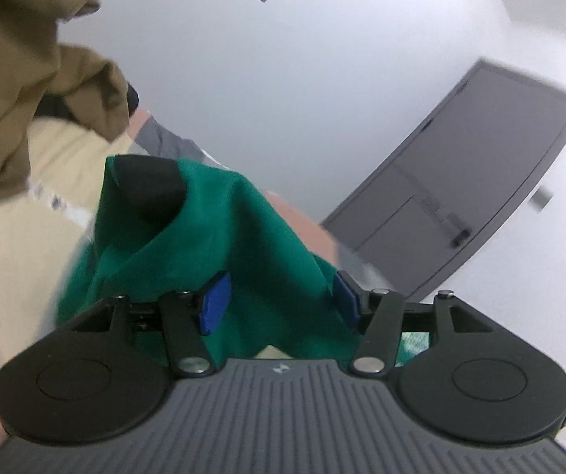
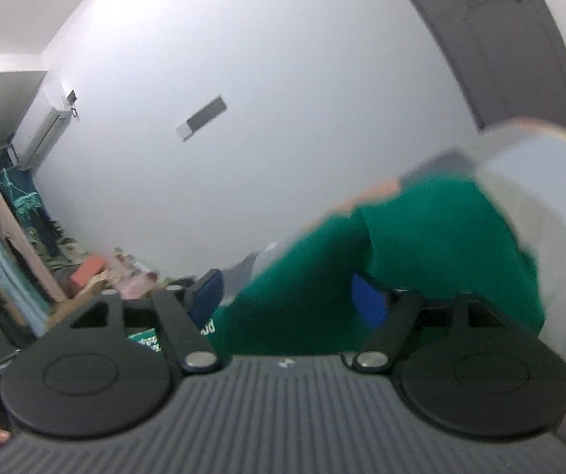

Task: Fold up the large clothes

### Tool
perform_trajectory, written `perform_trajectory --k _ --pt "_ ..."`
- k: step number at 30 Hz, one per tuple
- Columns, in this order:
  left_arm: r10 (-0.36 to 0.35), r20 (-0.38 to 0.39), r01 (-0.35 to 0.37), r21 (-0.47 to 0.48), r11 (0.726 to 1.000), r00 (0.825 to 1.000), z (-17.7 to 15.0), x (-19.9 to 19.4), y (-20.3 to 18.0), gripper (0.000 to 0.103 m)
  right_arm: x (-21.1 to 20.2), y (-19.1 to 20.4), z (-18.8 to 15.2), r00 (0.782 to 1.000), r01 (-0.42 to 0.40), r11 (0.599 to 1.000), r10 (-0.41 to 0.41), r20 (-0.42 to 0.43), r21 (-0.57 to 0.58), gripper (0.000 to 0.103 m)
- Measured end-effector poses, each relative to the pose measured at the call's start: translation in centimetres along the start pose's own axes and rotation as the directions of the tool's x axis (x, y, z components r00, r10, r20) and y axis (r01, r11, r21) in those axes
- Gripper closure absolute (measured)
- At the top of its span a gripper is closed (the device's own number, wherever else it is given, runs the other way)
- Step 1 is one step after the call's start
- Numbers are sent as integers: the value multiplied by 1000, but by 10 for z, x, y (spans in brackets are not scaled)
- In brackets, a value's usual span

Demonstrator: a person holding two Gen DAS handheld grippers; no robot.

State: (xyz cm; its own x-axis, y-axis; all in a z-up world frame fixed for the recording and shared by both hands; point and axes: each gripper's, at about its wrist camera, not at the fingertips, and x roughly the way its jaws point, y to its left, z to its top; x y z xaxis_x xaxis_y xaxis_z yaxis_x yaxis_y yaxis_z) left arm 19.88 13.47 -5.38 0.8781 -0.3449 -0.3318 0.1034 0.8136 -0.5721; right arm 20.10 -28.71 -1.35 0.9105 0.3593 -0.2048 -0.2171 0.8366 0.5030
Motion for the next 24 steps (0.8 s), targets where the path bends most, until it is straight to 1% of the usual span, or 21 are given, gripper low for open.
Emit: perform_trajectory --k 1,2,4,6,8,11,16,18,21,24 --pt "39 -10 -38 38 999 999 1 13 0 40 7 -4 1 1000 10 1000 -10 4 -23 26" --pt "62 -22 -61 59 996 998 1 24 3 40 14 -8 1 1000 24 999 -24 -6 -33 27" --pt "106 -48 -101 103 990 993 1 48 9 40 32 -18 -3 997 58 997 -60 -43 -52 28" --pt "135 -74 -123 144 982 988 -1 71 17 40 52 -26 -9 992 87 990 -96 -78 -109 28" --pt "179 -110 -153 214 965 978 -2 95 20 40 72 -30 -17 987 92 982 -111 -112 -165 28" --pt "225 -153 -178 273 946 962 -5 126 30 40 104 -37 -26 976 106 969 -144 -166 -221 28" --pt "252 -205 -191 278 941 946 -1 163 50 40 151 -59 -41 955 140 967 -189 -231 -213 28" --pt "263 -215 -205 257 944 941 2 175 56 40 166 -62 -45 949 147 963 -202 -243 -228 28" --pt "273 -214 -220 241 945 938 7 181 57 41 183 -66 -44 942 164 962 -218 -256 -217 28" --pt "272 -203 -219 249 944 941 9 171 47 40 177 -65 -45 945 171 964 -219 -244 -203 28"
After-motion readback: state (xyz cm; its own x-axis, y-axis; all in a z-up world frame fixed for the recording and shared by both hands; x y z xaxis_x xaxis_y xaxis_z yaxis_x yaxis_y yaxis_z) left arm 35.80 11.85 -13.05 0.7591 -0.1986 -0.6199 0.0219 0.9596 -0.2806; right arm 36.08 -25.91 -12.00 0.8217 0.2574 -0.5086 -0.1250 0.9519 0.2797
